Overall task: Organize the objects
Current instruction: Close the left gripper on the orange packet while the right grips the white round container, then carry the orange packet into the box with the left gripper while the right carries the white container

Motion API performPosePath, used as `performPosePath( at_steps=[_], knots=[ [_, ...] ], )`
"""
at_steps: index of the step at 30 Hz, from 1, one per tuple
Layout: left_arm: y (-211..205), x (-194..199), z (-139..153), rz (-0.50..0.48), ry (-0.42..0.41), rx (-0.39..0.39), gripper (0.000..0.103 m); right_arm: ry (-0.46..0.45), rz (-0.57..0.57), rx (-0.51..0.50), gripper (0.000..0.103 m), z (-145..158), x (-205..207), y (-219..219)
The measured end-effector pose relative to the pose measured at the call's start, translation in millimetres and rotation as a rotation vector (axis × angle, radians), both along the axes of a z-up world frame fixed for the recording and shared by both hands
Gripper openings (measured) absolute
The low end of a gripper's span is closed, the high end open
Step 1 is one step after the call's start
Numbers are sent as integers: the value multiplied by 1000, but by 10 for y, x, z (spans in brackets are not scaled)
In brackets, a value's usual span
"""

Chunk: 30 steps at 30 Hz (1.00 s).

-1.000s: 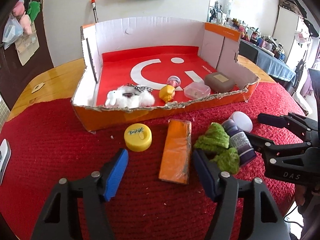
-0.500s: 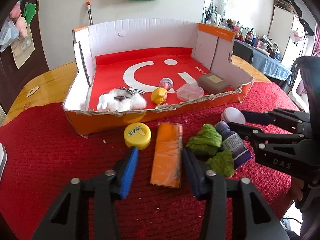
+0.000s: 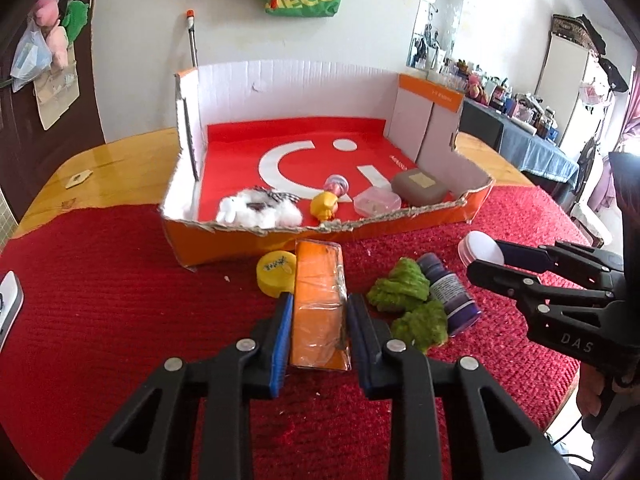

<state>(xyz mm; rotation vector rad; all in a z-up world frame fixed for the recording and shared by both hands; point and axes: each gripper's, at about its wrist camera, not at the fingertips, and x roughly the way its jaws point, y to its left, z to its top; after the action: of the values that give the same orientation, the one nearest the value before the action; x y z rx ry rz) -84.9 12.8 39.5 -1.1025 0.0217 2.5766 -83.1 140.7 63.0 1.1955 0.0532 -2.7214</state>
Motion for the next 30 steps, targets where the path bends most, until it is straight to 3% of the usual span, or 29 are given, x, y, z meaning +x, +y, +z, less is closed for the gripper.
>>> performPosePath(
  at_steps=[14,30],
  knots=[
    [-39,197,191,0,43,14,28,59,20,3,38,224,200,-87],
    [-41,246,240,-2,54,18,28,62,33,7,38,244,269,-126]
  ],
)
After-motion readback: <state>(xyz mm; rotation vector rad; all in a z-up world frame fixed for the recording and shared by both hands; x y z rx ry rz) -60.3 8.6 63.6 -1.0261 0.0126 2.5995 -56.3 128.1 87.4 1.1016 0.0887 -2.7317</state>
